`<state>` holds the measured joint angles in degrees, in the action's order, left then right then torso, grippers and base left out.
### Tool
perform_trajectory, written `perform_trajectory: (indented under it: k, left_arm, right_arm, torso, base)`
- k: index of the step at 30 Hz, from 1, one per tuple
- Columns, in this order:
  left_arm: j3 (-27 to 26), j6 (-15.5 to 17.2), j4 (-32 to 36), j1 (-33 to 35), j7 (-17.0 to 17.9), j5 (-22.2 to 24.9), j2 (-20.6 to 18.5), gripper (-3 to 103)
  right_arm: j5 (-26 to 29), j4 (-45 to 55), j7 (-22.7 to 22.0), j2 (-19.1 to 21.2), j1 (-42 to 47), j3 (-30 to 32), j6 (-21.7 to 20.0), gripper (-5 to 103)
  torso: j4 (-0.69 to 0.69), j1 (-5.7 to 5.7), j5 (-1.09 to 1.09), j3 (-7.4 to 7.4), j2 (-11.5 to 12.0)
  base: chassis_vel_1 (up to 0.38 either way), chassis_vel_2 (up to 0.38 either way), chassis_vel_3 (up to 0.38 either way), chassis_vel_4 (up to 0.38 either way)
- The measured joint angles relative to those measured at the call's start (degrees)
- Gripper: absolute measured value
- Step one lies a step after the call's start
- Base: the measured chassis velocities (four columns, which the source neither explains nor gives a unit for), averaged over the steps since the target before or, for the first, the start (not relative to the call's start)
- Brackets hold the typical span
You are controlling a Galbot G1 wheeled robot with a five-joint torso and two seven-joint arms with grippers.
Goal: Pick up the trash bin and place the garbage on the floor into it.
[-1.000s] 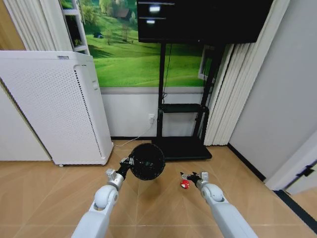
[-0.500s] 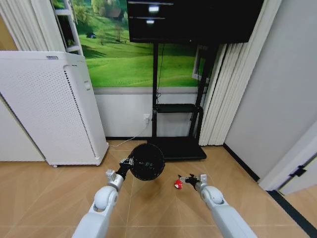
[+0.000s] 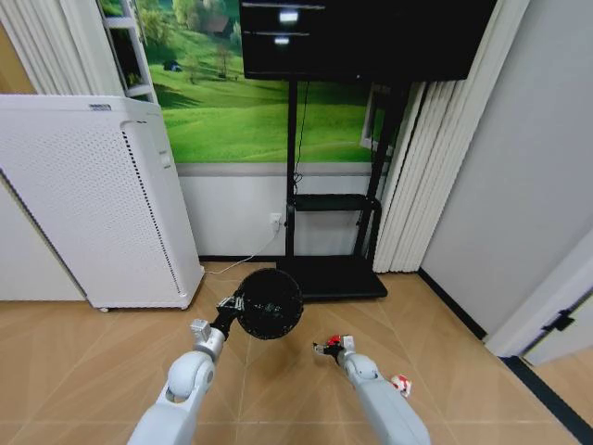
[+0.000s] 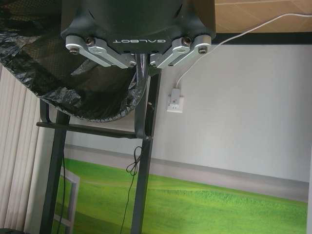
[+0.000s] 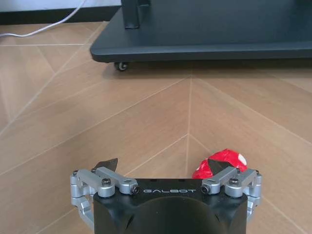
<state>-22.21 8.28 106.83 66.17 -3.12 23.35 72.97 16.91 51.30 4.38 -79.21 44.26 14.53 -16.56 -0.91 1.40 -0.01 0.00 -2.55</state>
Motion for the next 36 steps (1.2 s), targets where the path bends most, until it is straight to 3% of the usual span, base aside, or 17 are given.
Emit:
perform_trajectory:
  k: [9, 18, 24, 36]
  left_arm:
    - [-1.64, 0.42, 2.14, 0.80, 0.54, 1.32, -1.76, 7]
    - [-3.20, 0.69, 3.44, 1.36, 0.66, 2.41, -3.38, 7]
    - [-3.40, 0.69, 3.26, 1.39, 0.43, 2.42, -3.17, 7]
    - [-3.16, 0.66, 2.23, 1.01, -0.54, 1.98, -2.55, 7]
  right_arm:
    - [-2.84, -8.76, -4.56, -2.34, -4.68, 1.28, -0.15, 100]
    - [-3.49, -14.29, -6.30, -3.92, -7.55, 1.48, 0.03, 100]
    - [-0.04, -13.02, -7.44, -3.32, -6.81, 1.53, 4.60, 100]
    - [1.06, -8.92, -5.36, -0.86, -4.68, 2.12, 5.27, 100]
  torso:
    - [0.00, 0.00, 0.00, 0.00, 0.00]
    - [0.00, 0.00, 0.01, 0.00, 0.00]
    - [0.00, 0.00, 0.02, 0.00, 0.00]
    - [-0.01, 0.00, 0.02, 0.00, 0.00]
  base:
    - [0.000, 0.000, 0.000, 0.000]
    - [0.000, 0.000, 0.000, 0.000]
    - [0.000, 0.000, 0.000, 0.000]
    - [0.000, 0.000, 0.000, 0.000]
